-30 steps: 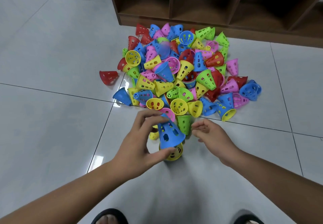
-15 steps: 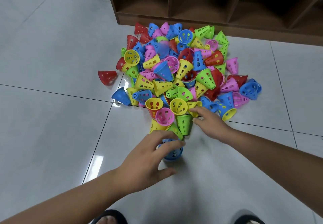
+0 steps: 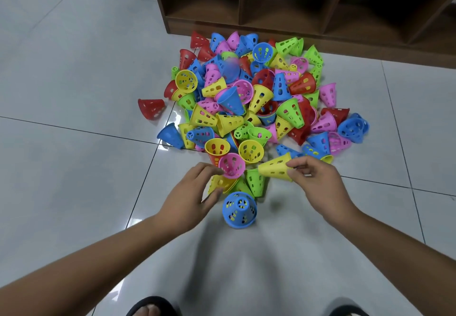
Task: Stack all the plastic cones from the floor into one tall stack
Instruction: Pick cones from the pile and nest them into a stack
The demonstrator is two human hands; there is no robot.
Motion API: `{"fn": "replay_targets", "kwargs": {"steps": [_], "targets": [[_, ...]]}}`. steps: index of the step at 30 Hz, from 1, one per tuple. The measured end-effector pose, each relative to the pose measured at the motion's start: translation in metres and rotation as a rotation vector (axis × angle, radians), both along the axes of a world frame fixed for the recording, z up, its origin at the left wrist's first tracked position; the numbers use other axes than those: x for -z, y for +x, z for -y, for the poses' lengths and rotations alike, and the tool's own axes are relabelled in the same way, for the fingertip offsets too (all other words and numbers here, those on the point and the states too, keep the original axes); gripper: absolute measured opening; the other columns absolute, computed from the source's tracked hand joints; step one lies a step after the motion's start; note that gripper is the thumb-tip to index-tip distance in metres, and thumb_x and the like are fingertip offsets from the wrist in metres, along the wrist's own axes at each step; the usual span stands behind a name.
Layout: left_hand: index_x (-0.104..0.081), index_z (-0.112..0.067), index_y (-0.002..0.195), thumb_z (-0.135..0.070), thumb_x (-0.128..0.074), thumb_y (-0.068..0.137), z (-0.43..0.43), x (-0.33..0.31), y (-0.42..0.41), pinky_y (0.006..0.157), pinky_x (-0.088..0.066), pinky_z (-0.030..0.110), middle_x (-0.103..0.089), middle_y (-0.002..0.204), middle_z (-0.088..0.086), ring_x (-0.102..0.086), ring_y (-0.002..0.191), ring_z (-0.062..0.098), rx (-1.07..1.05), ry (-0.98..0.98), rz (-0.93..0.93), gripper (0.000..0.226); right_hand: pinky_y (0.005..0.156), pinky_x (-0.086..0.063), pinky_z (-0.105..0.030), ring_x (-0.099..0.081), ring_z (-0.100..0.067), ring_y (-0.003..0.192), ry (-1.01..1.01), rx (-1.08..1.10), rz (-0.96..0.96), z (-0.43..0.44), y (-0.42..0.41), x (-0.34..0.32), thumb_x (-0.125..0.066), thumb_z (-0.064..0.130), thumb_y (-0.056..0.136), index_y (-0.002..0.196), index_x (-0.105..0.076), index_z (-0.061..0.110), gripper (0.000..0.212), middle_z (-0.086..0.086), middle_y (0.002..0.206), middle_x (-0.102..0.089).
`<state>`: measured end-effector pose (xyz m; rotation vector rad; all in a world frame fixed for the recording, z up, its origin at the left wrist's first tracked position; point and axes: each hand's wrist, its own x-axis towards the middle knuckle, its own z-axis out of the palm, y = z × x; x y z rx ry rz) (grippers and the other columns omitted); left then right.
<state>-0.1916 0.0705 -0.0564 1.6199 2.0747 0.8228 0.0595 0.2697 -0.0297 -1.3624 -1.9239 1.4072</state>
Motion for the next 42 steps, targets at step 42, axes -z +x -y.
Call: {"fn": "replay_targets", "kwargs": {"steps": [42], "targets": [[-0.085,-0.018,0.103,-0.025,-0.071,0.098,0.009,-0.087,-0.006,0.086,-0.057,0.039,-0.081,0.098,0.01,-0.073,0.085,0.016,-0.409,0.027,0.868,0.017,0.078,-0.061,-0.04,-0.071,-0.025,0.088,-0.235,-0.159,0.149,0.033,-0.007,0.023,-0.07,0.013,0.094,0.099,-0.073,0.029,0.017,0.001,0.099,-0.074]]}}
